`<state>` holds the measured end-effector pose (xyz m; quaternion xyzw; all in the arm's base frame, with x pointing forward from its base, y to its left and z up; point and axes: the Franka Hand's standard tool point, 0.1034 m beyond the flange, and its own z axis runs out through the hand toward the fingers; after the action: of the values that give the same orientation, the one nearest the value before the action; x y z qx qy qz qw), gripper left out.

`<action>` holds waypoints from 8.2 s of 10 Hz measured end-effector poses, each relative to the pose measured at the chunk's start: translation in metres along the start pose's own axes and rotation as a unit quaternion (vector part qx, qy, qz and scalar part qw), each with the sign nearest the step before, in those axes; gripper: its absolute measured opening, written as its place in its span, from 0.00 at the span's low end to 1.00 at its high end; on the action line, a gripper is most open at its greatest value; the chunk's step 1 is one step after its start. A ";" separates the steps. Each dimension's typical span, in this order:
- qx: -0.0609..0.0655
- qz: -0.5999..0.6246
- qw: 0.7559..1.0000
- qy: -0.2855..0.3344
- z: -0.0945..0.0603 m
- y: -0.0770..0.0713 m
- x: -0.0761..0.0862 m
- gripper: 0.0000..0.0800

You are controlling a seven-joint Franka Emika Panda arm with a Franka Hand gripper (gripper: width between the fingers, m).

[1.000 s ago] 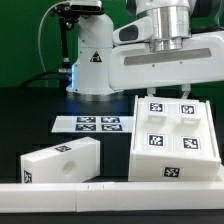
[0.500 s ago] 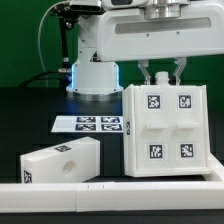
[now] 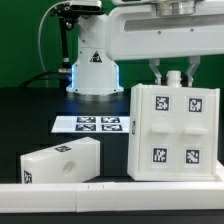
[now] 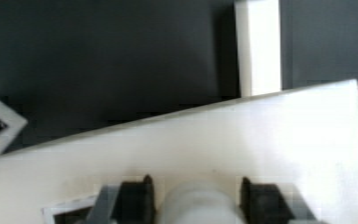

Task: Assemble cabinet

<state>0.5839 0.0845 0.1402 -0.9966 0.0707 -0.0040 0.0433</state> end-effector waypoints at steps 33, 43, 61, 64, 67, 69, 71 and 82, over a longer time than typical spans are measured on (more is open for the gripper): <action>0.080 0.183 0.980 -0.023 0.009 0.191 0.053 1.00; 0.074 0.228 0.971 -0.022 0.055 0.208 0.052 1.00; 0.095 0.297 0.944 -0.107 0.077 0.210 0.060 0.96; 0.095 0.297 0.944 -0.107 0.077 0.211 0.060 0.51; 0.099 0.303 0.941 -0.115 0.076 0.212 0.056 0.36; 0.108 0.320 0.929 -0.149 0.073 0.221 0.029 0.36; 0.117 0.330 0.916 -0.198 0.055 0.224 0.003 0.36; 0.030 0.320 0.906 -0.277 0.029 0.243 -0.008 0.36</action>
Offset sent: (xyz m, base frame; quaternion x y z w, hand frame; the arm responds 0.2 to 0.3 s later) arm 0.0116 0.0094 -0.0023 -0.0048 0.0233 -0.0053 0.9997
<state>0.5421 -0.1517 0.0902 -0.8798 0.3705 0.2838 0.0897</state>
